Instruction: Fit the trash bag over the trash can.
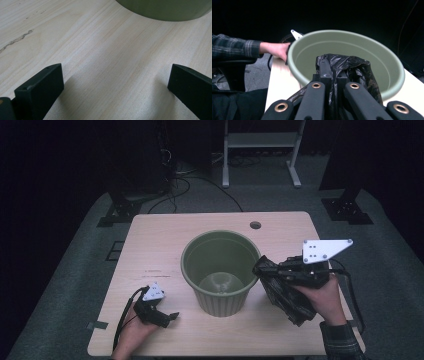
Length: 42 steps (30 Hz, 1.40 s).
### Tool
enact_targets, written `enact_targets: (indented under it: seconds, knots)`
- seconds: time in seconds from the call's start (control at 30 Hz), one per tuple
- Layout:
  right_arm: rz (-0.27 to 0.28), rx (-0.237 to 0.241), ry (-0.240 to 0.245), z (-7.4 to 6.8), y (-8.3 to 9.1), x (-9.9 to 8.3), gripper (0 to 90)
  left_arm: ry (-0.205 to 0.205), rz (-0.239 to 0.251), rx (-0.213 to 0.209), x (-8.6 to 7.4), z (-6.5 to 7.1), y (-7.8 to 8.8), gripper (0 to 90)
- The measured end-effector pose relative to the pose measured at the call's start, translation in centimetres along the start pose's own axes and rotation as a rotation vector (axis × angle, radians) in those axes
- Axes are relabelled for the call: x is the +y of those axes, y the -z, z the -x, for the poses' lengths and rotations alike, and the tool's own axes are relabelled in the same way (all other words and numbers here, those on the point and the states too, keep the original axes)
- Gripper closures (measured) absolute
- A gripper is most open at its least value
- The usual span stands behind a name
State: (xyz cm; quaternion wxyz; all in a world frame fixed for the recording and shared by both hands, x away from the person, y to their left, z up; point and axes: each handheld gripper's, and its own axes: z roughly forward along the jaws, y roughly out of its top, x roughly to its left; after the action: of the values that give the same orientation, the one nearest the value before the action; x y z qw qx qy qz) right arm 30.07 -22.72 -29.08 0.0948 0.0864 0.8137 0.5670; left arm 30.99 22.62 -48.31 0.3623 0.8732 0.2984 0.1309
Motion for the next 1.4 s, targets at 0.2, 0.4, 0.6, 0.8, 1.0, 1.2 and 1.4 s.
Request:
enact_targets:
  seconds: [0.2, 0.4, 0.6, 0.8, 1.0, 1.2, 1.4]
  knots:
    - [0.012, 0.037, 0.010, 0.6, -0.9, 1.8, 89.2, 0.001, 0.003, 0.000, 0.0, 0.0, 0.0, 0.0]
    - [0.017, 0.066, 0.026, 1.2, -2.2, 3.6, 89.2, 0.001, 0.002, 0.000, 0.0, 0.0, 0.0, 0.0]
    - [0.032, 0.102, 0.033, 1.9, -3.3, 5.5, 89.2, 0.001, 0.003, 0.000, 0.0, 0.0, 0.0, 0.0]
    - [0.017, 0.124, 0.047, 2.3, -5.1, 7.4, 89.2, 0.001, 0.003, 0.000, 0.0, 0.0, 0.0, 0.0]
    - [0.006, 0.147, 0.056, 2.5, -7.2, 9.0, 89.2, 0.001, 0.003, 0.001, 0.0, 0.0, 0.0, 0.0]
    - [0.006, 0.163, 0.063, 2.7, -9.0, 10.6, 89.2, -0.001, 0.001, 0.000, 0.0, 0.0, 0.0, 0.0]
    - [0.016, 0.183, 0.072, 3.0, -10.8, 12.4, 89.1, 0.000, 0.002, 0.000, 0.0, 0.0, 0.0, 0.0]
